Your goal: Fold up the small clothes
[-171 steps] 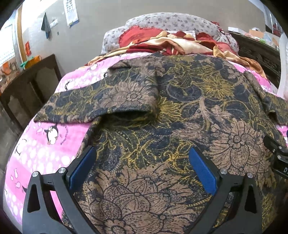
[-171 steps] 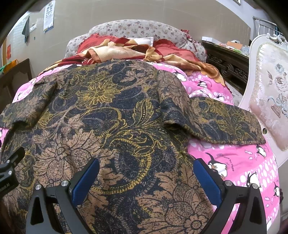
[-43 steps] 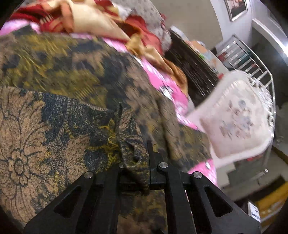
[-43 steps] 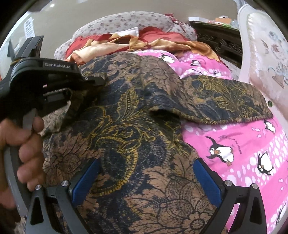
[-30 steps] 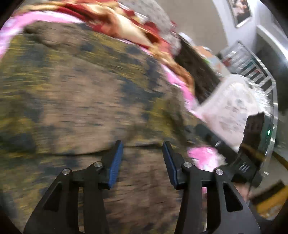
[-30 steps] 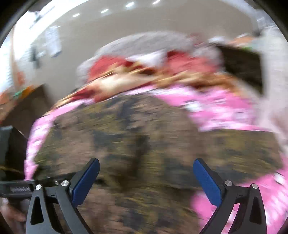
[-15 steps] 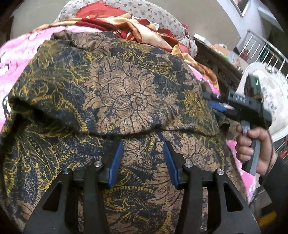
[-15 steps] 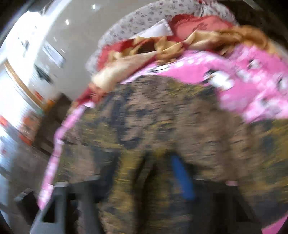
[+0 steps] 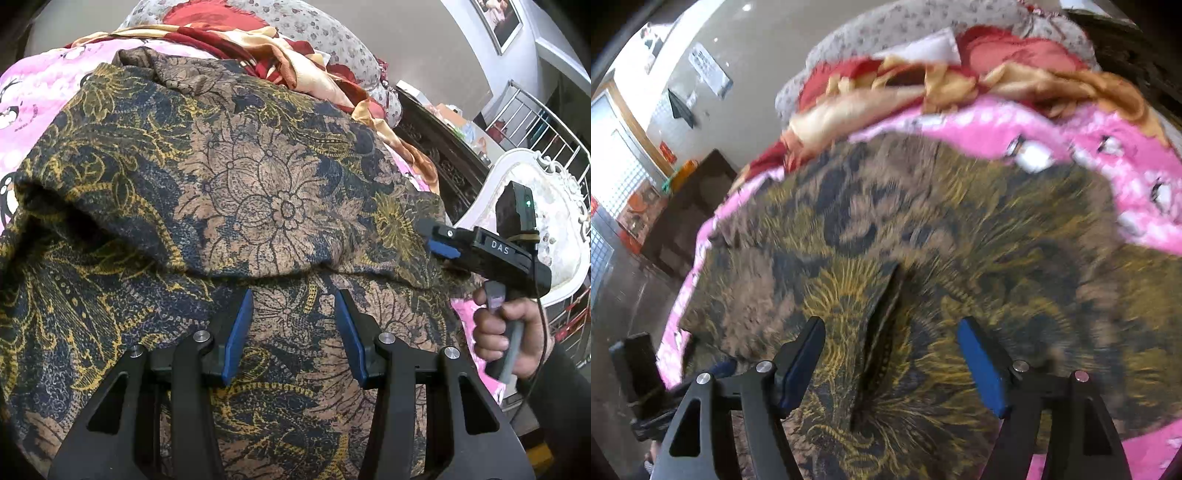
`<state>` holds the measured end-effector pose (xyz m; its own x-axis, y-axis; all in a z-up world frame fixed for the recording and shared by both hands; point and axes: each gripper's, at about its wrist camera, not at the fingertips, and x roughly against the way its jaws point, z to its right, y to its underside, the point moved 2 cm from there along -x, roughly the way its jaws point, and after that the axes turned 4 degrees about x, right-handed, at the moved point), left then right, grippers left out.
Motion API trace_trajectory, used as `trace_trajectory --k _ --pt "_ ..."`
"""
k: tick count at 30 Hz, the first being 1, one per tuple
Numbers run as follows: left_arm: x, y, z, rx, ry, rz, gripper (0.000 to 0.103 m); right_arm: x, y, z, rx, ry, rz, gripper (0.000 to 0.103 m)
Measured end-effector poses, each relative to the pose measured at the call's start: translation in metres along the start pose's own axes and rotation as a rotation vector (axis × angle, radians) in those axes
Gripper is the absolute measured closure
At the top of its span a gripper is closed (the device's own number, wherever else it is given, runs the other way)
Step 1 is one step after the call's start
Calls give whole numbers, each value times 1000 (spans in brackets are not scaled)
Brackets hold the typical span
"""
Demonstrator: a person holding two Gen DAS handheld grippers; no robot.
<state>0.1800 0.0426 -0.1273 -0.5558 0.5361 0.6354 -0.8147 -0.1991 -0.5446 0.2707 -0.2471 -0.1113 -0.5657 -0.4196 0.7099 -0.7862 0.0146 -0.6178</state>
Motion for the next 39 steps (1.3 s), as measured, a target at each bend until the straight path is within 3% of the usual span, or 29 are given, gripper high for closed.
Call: trace_trajectory --k 2,4,8,10,12,14,16,19,25,29,34,36,39 --pt "0 0 0 0 0 0 58 4 -1 -2 -24 -68 26 28" --pt "0 0 -1 0 1 0 58 1 0 -7 -33 -172 -1 42" --pt "2 0 -3 9 11 0 58 -16 3 -13 -10 -208 -50 60" --pt "2 0 -4 13 15 0 58 -14 -1 -10 -44 -226 -30 90" --pt "1 -1 -4 13 14 1 58 -8 0 -10 -34 -217 -28 99" --pt "2 -1 -4 16 18 1 58 3 -5 -12 28 -193 -9 100" --pt "2 -1 -5 20 22 1 58 18 -12 -4 60 -114 13 100" --pt "2 -1 -5 21 22 2 58 20 -18 24 3 -17 2 100" --pt "3 -1 -5 24 26 3 58 12 -9 40 -41 -44 -16 99" --pt "16 -1 -7 38 28 8 58 18 -12 46 -90 -2 6 99" --pt "64 -11 -27 99 0 131 57 47 -21 36 -24 97 94 99" --pt "80 -22 -39 120 -35 185 57 52 -22 26 3 85 117 99" --pt "85 -47 -59 171 -89 243 57 42 -20 8 19 -29 83 99"
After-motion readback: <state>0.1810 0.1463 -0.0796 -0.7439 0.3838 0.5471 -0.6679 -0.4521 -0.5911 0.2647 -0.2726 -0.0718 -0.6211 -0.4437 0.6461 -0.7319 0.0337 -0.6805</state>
